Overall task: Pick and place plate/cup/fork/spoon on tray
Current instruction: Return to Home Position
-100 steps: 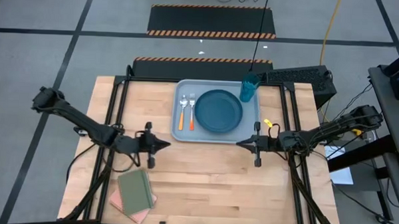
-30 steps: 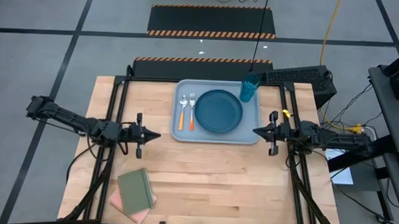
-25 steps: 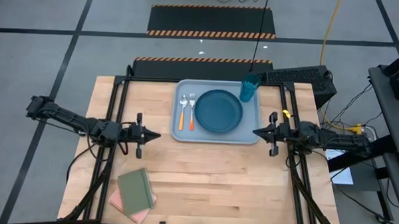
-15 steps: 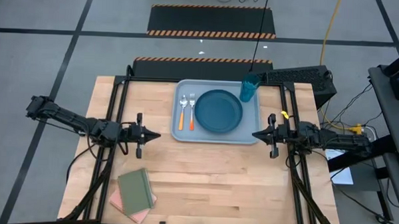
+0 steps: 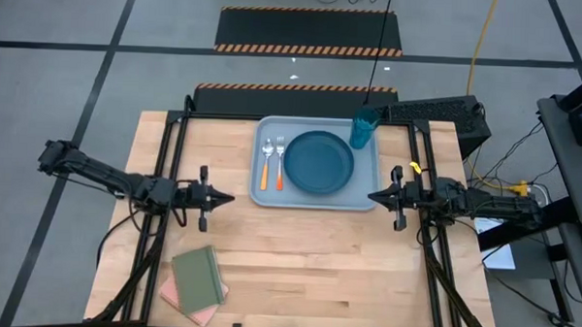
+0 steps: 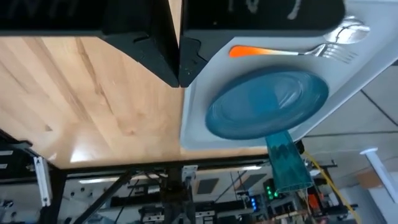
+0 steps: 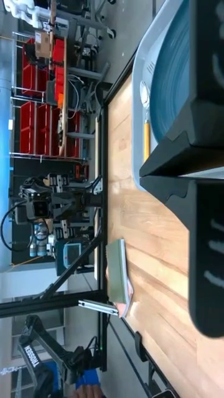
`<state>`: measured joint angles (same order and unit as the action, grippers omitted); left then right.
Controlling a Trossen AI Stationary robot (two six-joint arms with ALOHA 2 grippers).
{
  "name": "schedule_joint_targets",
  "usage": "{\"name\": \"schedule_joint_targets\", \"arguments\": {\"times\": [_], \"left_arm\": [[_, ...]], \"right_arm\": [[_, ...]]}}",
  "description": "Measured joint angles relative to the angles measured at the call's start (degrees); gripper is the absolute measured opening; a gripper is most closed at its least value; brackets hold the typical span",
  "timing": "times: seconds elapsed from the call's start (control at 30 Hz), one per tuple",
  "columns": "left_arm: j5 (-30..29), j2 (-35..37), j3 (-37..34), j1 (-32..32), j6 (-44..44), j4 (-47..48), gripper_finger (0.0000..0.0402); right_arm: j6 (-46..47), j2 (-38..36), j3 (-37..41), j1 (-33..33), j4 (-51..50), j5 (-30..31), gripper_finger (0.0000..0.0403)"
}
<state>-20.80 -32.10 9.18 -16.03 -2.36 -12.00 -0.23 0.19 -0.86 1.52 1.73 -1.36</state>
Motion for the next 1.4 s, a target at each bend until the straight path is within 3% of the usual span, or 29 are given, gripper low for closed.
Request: {"name": "schedule_joint_targets", "arguments": {"times": [0.13, 0.33, 0.47, 0.8, 1.4], "left_arm": [[2.8, 0.0, -3.3, 0.8, -0.8, -6.3, 0.0012], [9.4, 0.0, -6.5, 3.2, -1.0, -9.6, 0.0007], [10.8, 1.6, -8.1, 4.7, -1.2, -9.8, 0.0012], [15.4, 7.2, -8.6, 6.7, -2.3, -8.1, 0.0005], [16.7, 13.6, -8.6, 9.5, -3.6, 0.2, 0.0005]], "right_arm": [[0.0, 0.0, 0.0, 0.0, 0.1, 0.0, 0.0], [0.1, 0.0, 0.0, 0.0, 0.1, 0.0, 0.0], [1.3, 0.0, 0.0, 0.0, 0.1, 0.0, 0.0], [1.1, 0.0, 0.0, 0.0, 0.1, 0.0, 0.0], [1.1, 0.0, 0.0, 0.0, 0.2, 0.0, 0.0]]}}
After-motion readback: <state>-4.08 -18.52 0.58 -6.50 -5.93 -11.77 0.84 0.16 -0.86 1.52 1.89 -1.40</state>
